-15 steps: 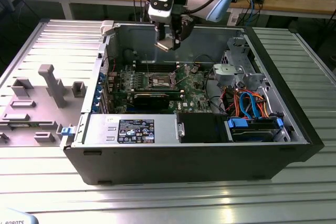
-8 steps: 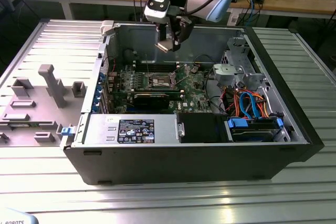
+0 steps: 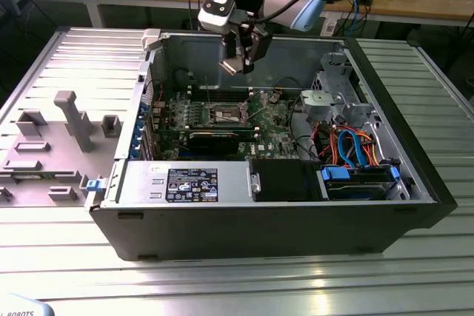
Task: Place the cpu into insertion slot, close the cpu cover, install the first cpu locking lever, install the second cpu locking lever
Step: 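Place the cpu into insertion slot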
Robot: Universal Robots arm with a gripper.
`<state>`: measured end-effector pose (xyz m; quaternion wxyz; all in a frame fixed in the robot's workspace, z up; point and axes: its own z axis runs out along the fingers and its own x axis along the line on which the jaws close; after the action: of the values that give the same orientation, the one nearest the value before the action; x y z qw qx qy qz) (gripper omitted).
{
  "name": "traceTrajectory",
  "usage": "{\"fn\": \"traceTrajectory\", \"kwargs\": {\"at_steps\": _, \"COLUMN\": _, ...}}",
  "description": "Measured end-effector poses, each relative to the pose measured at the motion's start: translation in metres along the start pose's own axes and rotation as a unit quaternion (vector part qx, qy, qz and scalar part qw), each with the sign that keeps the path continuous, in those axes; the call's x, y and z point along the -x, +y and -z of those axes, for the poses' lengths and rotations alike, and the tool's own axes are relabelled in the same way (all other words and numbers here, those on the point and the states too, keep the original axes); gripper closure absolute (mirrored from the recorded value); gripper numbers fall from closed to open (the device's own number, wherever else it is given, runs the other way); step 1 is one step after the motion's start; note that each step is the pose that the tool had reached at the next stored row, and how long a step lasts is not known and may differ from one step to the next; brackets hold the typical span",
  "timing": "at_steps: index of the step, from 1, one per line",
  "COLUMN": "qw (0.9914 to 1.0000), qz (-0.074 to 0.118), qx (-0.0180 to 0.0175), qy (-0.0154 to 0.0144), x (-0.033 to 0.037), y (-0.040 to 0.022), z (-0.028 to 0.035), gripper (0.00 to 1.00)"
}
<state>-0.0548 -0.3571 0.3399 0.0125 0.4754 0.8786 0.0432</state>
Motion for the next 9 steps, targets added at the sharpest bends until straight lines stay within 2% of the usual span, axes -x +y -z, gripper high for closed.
{"fn": "traceTrajectory", "kwargs": {"at_steps": 5, "qw": 0.99989, "qz": -0.015, "qx": 0.0003, "qy": -0.0013, "x": 0.0000, "y": -0.0001, "z": -0.0008, "gripper": 0.46}}
{"fn": "traceTrajectory", "kwargs": {"at_steps": 9, "qw": 0.99939, "qz": -0.035, "qx": 0.0006, "qy": -0.0031, "x": -0.0011, "y": -0.0018, "z": -0.0014, "gripper": 0.46}}
